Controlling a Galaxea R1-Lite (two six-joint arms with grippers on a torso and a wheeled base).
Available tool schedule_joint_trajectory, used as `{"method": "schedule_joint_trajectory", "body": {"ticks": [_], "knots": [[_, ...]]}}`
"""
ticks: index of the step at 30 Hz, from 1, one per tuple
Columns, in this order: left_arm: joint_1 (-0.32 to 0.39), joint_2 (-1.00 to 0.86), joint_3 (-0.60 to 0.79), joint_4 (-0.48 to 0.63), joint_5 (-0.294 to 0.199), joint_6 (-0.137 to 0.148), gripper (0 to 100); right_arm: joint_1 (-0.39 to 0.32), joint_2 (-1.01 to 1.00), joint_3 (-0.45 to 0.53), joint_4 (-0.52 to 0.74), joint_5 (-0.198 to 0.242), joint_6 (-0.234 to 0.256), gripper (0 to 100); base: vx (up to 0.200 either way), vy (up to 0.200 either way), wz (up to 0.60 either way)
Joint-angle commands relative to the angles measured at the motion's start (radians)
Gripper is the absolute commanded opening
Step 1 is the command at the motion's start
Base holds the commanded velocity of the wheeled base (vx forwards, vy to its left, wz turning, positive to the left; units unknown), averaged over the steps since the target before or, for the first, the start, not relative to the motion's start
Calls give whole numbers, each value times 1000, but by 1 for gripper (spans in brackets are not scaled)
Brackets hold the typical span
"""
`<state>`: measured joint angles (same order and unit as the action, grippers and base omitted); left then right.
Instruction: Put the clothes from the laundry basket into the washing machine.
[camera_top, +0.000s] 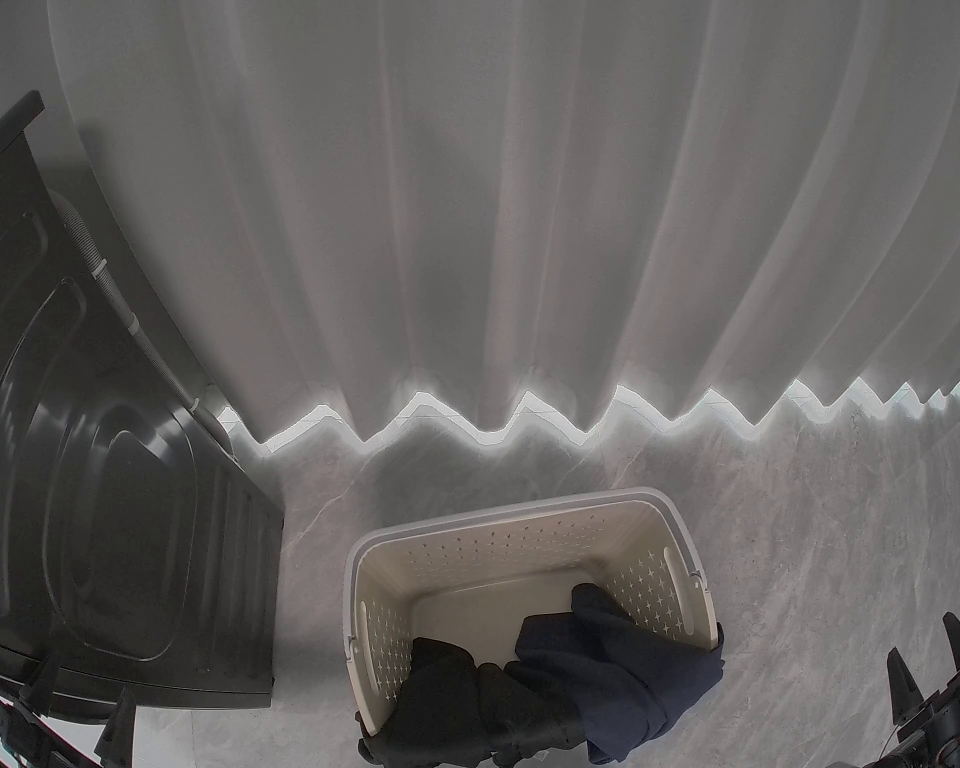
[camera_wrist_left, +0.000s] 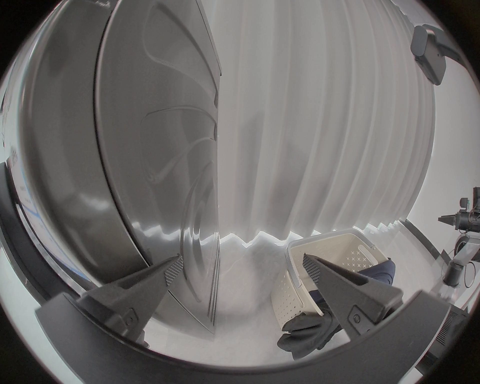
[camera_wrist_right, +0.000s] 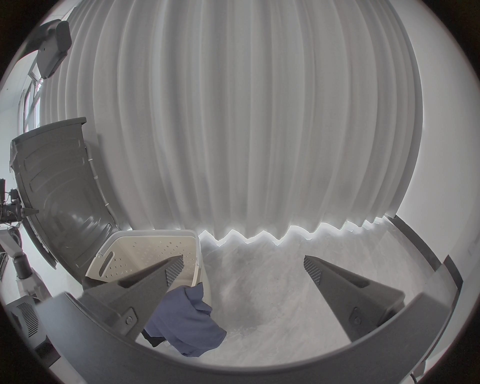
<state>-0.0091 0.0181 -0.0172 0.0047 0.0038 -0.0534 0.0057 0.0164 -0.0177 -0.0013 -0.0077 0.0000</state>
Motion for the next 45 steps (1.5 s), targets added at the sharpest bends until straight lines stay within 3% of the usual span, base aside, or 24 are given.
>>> {"method": "schedule_joint_trajectory", "body": {"ticks": [1,21,27,36,45], "knots": [[0,-15,16,-2,4,0,100,0,-16,18,0,0,0,100,0,-200,0],[0,-15,16,-2,4,-3,100,0,-16,18,0,0,0,100,0,-20,0],[0,-15,16,-2,4,-2,100,0,-16,18,0,0,0,100,200,0,0],[0,-15,16,-2,4,-2,100,0,-16,18,0,0,0,100,0,0,0],[0,-15,16,-2,4,-2,100,0,-16,18,0,0,0,100,133,0,0]]}}
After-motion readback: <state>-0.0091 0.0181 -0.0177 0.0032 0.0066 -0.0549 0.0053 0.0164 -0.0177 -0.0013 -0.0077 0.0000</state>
